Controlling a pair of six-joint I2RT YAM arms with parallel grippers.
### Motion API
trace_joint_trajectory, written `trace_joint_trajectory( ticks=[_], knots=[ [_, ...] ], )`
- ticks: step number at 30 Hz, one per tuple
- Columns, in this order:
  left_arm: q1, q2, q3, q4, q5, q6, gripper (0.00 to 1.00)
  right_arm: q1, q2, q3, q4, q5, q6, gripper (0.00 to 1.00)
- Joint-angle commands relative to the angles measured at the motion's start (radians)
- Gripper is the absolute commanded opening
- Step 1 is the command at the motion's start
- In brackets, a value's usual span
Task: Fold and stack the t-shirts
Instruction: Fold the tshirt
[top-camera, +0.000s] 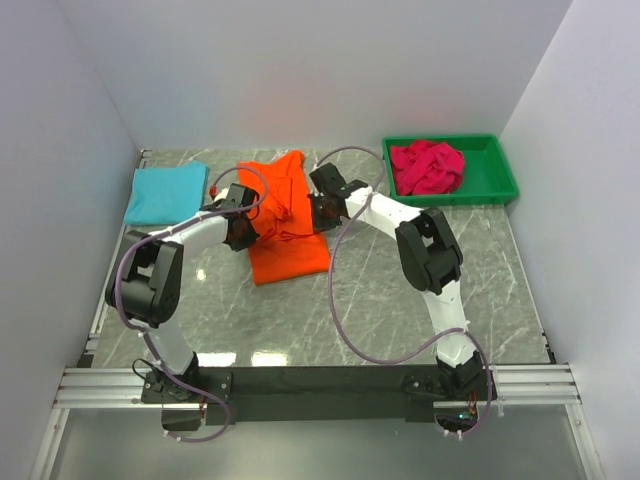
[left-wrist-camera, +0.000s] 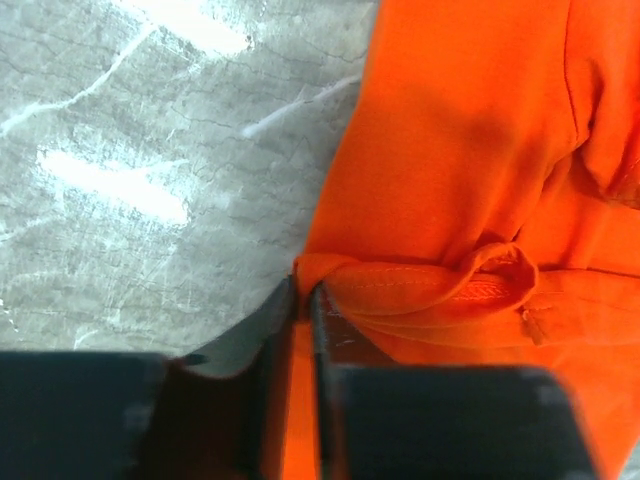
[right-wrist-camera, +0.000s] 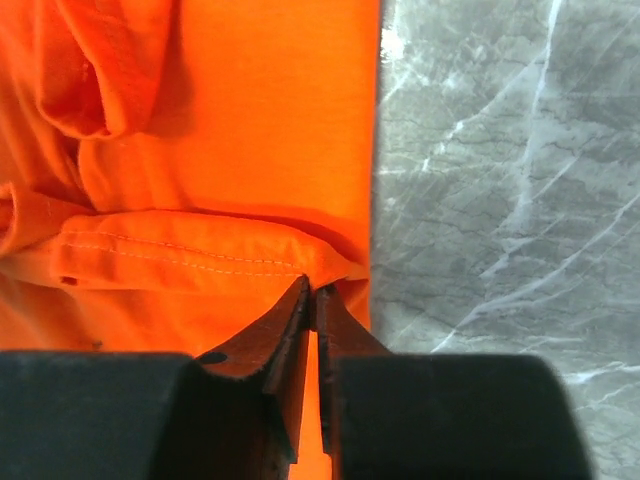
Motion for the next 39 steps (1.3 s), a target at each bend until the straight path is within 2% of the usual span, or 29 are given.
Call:
trace_joint_trajectory(
  ticks=[1,2,4,5,7,8,9,11,16,17,19,20,23,26,39],
  knots=[
    [0.005,-0.005,0.04,0.022,-0.028,0.007,0.22,-0.012,-0.019,-0.009,0.043,0.004,0.019,0.14],
    [0.005,-0.012,0.045,0.01,-0.032,0.001,0.36,-0.014,-0.03,-0.022,0.049,0.007,0.029,0.24],
    [0.005,-0.054,0.048,-0.001,-0.04,-0.004,0.5,-0.012,-0.081,-0.05,0.083,0.008,0.038,0.33],
    [0.005,-0.089,0.051,-0.01,-0.04,-0.01,0.61,-0.011,-0.119,-0.073,0.094,0.009,0.05,0.38],
    [0.004,-0.132,0.052,-0.016,-0.037,-0.015,0.73,-0.008,-0.159,-0.101,0.127,0.014,0.059,0.42],
    [0.003,-0.152,0.054,-0.023,-0.034,-0.019,0.81,0.0,-0.179,-0.116,0.14,0.014,0.065,0.44],
    [0.0,-0.195,0.049,-0.03,-0.034,-0.024,0.86,0.006,-0.212,-0.146,0.152,0.014,0.067,0.44],
    [-0.01,-0.233,0.045,-0.052,-0.026,-0.042,0.89,0.023,-0.237,-0.179,0.178,0.014,0.072,0.44],
    [-0.079,-0.33,-0.018,-0.072,0.004,-0.082,0.84,0.083,-0.257,-0.213,0.201,-0.005,0.079,0.38],
    [-0.09,-0.339,-0.05,-0.067,0.01,-0.091,0.78,0.092,-0.253,-0.216,0.204,-0.008,0.082,0.34],
    [-0.124,-0.356,-0.081,-0.037,0.026,-0.104,0.71,0.109,-0.23,-0.208,0.21,-0.032,0.09,0.31],
    [-0.133,-0.351,-0.104,-0.029,0.029,-0.105,0.63,0.112,-0.221,-0.202,0.212,-0.048,0.093,0.28],
    [-0.156,-0.327,-0.13,0.009,0.046,-0.099,0.54,0.129,-0.187,-0.19,0.223,-0.054,0.092,0.25],
    [-0.171,-0.278,-0.142,0.055,0.064,-0.09,0.49,0.13,-0.139,-0.156,0.223,-0.08,0.095,0.24],
    [-0.202,-0.095,-0.147,0.103,0.081,-0.076,0.47,0.107,0.028,0.005,0.178,-0.059,0.073,0.23]
  ],
)
